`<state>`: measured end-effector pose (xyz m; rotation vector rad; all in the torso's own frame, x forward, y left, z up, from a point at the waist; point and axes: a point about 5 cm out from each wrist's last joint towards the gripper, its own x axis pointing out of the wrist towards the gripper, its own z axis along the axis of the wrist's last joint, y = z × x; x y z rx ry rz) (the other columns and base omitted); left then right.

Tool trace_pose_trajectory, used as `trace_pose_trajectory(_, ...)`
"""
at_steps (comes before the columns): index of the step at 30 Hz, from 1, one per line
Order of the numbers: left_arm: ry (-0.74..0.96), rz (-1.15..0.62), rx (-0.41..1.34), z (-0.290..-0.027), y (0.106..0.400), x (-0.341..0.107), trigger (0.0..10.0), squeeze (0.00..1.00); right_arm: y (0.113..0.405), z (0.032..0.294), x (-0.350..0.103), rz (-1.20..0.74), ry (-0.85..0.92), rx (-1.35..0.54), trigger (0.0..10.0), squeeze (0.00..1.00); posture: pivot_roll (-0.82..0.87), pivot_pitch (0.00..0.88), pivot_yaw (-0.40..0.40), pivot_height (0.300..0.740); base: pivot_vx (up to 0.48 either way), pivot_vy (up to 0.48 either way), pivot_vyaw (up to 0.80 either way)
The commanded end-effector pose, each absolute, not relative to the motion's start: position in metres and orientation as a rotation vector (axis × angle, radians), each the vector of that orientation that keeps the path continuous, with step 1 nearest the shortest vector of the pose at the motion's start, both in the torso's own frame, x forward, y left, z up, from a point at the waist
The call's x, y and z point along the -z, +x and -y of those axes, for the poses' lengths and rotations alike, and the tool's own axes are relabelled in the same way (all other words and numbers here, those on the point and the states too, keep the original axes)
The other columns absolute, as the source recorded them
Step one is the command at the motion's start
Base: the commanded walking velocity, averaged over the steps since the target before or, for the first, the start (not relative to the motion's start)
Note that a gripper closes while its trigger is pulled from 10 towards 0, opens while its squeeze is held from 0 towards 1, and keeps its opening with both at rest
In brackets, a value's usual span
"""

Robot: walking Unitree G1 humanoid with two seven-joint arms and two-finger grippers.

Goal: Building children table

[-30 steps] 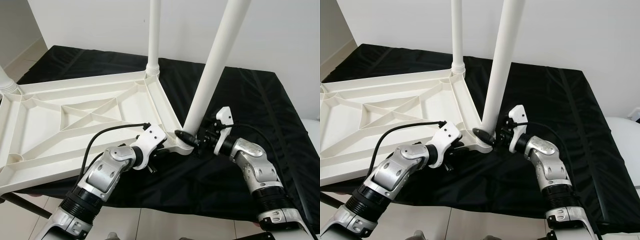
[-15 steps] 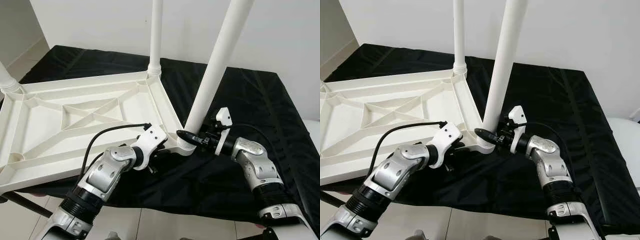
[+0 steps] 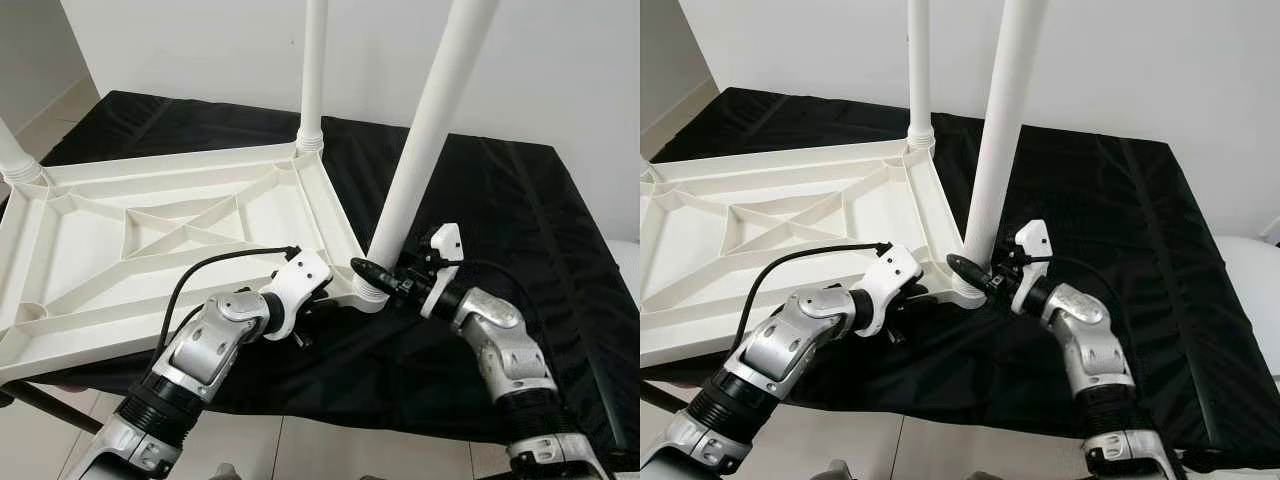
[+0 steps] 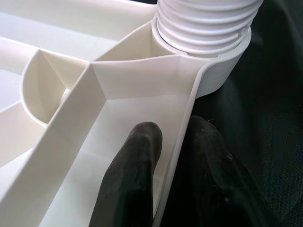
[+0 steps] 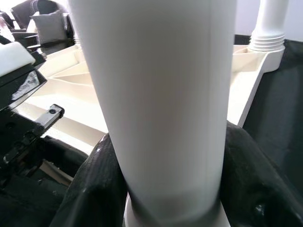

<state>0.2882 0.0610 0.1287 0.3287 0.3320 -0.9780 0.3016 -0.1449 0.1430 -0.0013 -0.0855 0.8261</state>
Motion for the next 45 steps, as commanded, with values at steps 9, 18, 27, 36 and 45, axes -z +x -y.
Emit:
trace_pose_trajectory(9, 0.334, -0.332, 1.020, -0.057, 0.284, -0.128, 10.0, 0.00, 0.290, 0.116, -0.143, 0.142, 0.080, -0.677, 0.0, 0.00, 0.02, 0.014, -0.025, 0.740, 0.000, 0.000, 0.00)
trace_pose_trajectory(18, 0.334, -0.335, 1.018, -0.058, 0.284, -0.128, 10.0, 0.00, 0.288, 0.106, -0.137, 0.109, 0.090, -0.525, 0.0, 0.00, 0.02, 0.024, -0.026, 0.740, 0.000, 0.000, 0.00)
trace_pose_trajectory(27, 0.330, -0.334, 1.009, -0.059, 0.283, -0.129, 10.0, 0.00, 0.279, 0.084, -0.136, 0.106, 0.049, -0.453, 0.0, 0.00, 0.03, 0.030, -0.032, 0.740, 0.000, 0.000, 0.00)
trace_pose_trajectory(36, 0.330, -0.334, 1.011, -0.059, 0.284, -0.129, 10.0, 0.00, 0.279, 0.083, -0.136, 0.086, 0.038, -0.381, 10.0, 0.00, 0.03, 0.029, -0.028, 0.740, 0.000, 0.000, 0.00)
trace_pose_trajectory(45, 0.330, -0.331, 1.014, -0.058, 0.284, -0.130, 10.0, 0.00, 0.281, 0.089, -0.136, 0.081, 0.068, -0.418, 10.0, 1.00, 0.02, 0.020, -0.030, 0.740, 0.000, 0.000, 0.00)
